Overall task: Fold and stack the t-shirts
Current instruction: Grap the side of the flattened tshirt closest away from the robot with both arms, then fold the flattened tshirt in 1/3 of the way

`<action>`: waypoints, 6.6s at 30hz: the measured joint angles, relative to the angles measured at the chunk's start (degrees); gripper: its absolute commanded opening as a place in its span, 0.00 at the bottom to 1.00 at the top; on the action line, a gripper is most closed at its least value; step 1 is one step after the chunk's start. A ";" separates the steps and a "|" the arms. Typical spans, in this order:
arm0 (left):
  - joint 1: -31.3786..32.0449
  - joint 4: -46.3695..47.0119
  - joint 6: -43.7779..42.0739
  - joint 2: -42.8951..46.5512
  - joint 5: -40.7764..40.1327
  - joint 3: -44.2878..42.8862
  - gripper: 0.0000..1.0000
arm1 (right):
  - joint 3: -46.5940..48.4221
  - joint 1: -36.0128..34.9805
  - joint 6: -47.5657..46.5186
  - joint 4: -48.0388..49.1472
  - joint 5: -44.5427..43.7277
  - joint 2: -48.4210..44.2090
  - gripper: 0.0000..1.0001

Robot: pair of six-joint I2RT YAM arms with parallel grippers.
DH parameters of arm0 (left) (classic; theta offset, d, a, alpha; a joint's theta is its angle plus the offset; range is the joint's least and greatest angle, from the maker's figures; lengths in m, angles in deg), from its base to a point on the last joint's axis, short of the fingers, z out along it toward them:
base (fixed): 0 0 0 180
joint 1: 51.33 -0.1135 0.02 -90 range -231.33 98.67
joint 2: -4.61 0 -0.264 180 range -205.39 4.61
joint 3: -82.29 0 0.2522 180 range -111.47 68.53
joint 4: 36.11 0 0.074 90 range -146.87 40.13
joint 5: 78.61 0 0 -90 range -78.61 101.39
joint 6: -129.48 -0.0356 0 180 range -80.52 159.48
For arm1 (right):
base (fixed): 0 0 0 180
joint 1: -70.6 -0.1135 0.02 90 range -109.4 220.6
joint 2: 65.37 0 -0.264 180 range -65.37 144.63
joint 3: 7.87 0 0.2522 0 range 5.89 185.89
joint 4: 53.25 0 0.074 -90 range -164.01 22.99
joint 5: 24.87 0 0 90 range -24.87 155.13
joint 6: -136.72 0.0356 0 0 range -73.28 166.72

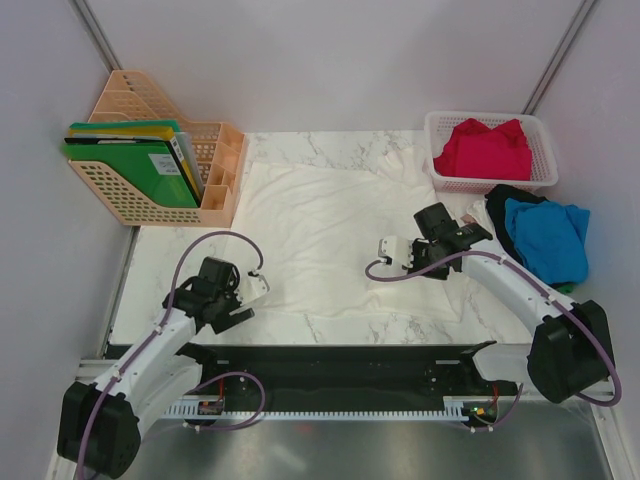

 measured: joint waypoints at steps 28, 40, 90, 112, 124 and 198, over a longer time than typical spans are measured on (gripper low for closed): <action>0.00 17.73 -8.02 -4.39 -8.92 7.56 0.02 | 0.35 0.00 0.48 -0.07 0.39 1.38 0.00; 0.94 5.53 -4.17 6.16 -2.71 -2.23 0.02 | 1.09 0.00 0.87 0.09 0.31 1.40 0.00; 0.92 9.79 12.26 -16.96 -6.05 -13.05 0.02 | 4.00 15.15 0.76 6.62 -3.08 -1.03 0.00; 0.31 13.66 12.31 -22.95 -5.73 -16.24 0.02 | 9.11 15.69 0.46 10.58 -3.13 7.06 0.00; -0.26 14.56 12.26 -24.37 -5.73 -16.26 0.02 | 18.16 15.69 0.46 12.72 -3.56 16.85 0.00; -1.11 16.02 12.35 -37.24 -12.28 -20.81 0.02 | 37.20 8.61 1.60 16.39 -8.76 37.31 0.00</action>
